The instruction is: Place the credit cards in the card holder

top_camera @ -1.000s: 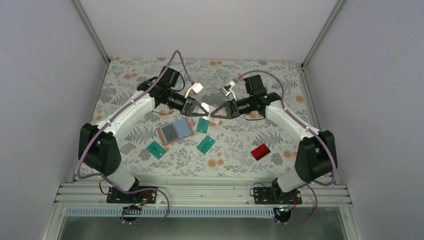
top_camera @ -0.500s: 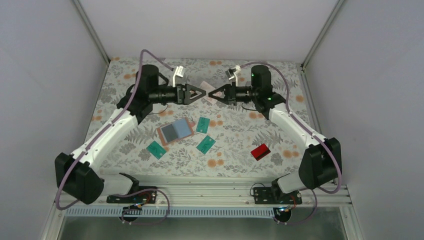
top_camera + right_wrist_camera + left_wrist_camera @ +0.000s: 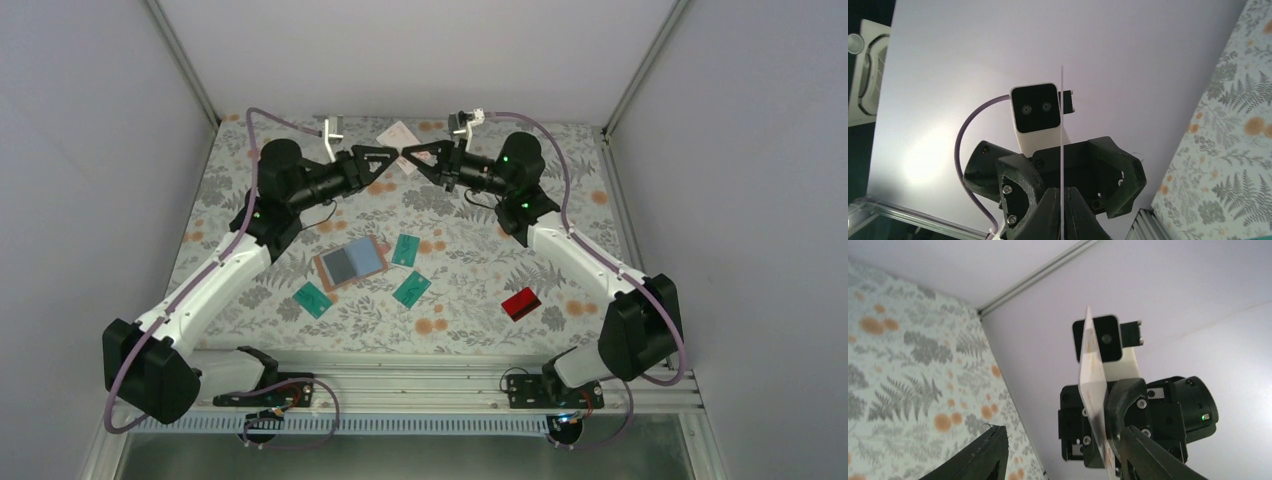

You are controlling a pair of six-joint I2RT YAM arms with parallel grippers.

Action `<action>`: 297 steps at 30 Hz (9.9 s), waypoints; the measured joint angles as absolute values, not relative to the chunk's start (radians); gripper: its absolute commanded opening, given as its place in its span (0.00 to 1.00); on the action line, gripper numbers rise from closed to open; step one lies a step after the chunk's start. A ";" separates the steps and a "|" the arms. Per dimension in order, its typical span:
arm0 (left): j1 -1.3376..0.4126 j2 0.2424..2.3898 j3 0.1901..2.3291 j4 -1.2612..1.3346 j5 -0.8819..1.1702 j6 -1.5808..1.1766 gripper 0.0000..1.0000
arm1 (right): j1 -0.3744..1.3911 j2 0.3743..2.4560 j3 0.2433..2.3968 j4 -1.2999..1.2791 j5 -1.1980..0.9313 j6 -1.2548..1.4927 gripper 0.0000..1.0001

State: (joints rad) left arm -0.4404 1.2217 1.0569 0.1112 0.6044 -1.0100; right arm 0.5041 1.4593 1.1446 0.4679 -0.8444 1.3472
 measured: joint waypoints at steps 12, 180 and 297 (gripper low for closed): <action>-0.440 1.242 1.078 0.217 0.583 -1.081 0.10 | 0.539 1.491 1.154 0.555 -0.801 1.407 0.04; -0.086 1.621 0.693 -0.263 0.768 -0.425 0.02 | 0.775 2.250 1.737 -0.824 -0.285 0.305 0.04; -0.191 1.522 0.770 -0.566 0.428 -0.339 0.02 | 0.787 2.287 1.822 -0.787 -0.681 0.359 0.46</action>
State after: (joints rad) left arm -0.1909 1.5215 0.7696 -0.5663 0.4278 -0.3386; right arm 0.7872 2.2871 1.8217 -0.7872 -0.6811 0.3588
